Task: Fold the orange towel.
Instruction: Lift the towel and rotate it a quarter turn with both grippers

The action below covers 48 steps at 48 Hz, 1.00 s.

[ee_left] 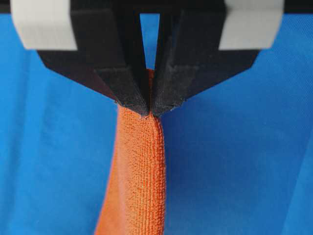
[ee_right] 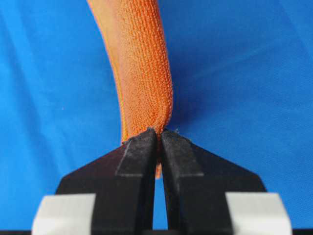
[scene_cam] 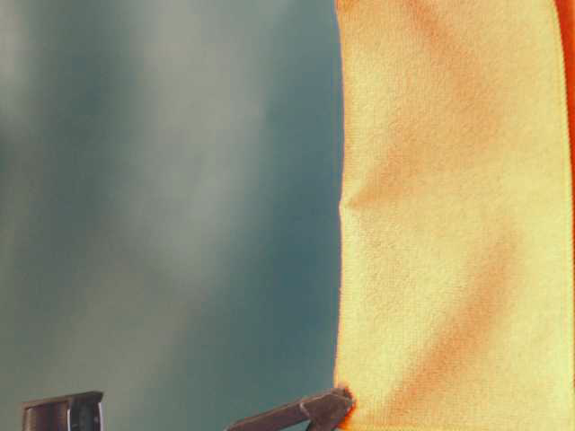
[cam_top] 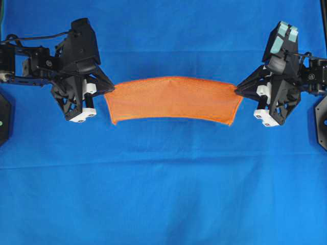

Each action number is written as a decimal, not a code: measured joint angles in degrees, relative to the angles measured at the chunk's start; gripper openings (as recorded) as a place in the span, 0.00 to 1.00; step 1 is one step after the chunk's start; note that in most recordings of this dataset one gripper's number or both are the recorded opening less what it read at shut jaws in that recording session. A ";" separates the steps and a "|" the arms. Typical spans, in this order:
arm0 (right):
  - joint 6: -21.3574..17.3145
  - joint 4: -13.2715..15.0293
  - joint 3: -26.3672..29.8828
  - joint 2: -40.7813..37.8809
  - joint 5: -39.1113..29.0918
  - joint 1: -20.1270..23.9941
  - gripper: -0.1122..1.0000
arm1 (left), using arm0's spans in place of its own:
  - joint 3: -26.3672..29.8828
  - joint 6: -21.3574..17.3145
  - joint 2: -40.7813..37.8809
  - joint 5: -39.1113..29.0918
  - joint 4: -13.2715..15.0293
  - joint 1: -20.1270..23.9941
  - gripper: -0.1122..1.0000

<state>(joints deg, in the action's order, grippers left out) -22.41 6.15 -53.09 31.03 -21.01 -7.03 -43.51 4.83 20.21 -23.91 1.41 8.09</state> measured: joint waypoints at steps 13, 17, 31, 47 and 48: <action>-0.09 1.93 0.70 -2.55 0.70 -2.37 0.13 | 0.00 0.35 -0.44 5.36 0.00 -5.01 0.13; 0.00 3.25 1.49 -3.78 0.70 -4.39 0.13 | 0.18 0.35 -0.88 8.44 0.09 -7.56 0.13; 0.18 9.05 5.89 -9.84 3.08 -13.89 0.13 | 3.08 -0.88 -6.94 19.42 0.00 -13.97 0.13; 0.70 12.83 14.06 -18.54 7.12 -19.16 0.13 | 12.39 -9.32 -17.84 24.17 0.00 -15.12 0.13; 0.70 13.01 14.77 -19.16 7.12 -19.25 0.13 | 13.01 -9.93 -18.46 24.17 0.00 -15.21 0.13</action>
<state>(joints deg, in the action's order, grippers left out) -21.71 19.16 -38.32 11.87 -13.89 -26.28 -30.50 -5.10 1.76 0.26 1.41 -7.12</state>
